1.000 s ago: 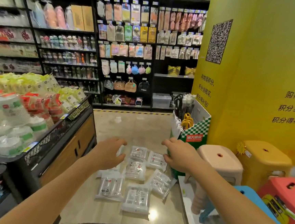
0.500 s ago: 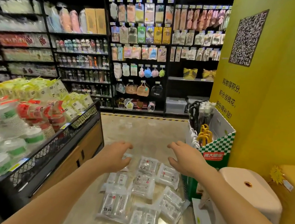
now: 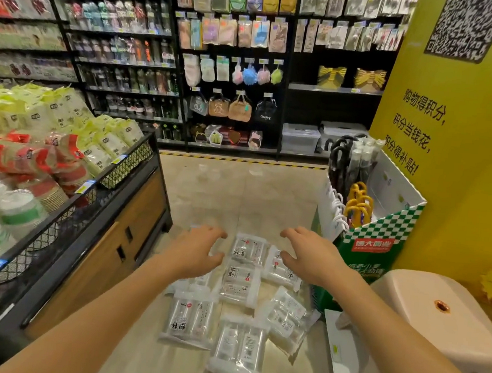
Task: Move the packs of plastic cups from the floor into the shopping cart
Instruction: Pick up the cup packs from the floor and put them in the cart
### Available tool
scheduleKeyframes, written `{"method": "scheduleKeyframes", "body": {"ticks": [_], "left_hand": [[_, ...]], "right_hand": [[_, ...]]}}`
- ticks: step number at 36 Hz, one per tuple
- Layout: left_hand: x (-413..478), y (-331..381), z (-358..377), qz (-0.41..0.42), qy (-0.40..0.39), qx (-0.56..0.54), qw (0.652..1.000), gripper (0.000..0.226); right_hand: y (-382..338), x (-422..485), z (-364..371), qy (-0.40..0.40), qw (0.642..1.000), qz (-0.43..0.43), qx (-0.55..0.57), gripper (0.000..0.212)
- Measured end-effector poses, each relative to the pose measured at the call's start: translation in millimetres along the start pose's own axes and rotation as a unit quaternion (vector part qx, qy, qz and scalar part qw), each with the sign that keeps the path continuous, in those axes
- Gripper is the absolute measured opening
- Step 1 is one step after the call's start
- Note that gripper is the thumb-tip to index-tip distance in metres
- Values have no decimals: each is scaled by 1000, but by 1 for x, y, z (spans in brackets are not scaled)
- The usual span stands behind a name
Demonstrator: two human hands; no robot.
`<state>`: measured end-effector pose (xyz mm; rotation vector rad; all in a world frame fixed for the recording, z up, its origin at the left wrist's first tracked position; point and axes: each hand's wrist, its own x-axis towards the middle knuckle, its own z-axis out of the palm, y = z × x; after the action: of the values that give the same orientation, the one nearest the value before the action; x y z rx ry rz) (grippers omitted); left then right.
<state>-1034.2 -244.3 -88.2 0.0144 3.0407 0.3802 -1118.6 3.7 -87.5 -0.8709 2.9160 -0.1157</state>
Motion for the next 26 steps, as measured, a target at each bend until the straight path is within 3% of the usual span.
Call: {"method": "scheduleKeyframes", "body": {"ticks": [14, 26], "left_hand": [[150, -111, 97, 31, -79, -97, 992, 52], [210, -174, 267, -72, -150, -224, 960, 54]], "right_hand": [[-1, 132, 126, -78, 983, 124, 108, 52], [37, 179, 302, -140, 928, 243, 247, 56]]}}
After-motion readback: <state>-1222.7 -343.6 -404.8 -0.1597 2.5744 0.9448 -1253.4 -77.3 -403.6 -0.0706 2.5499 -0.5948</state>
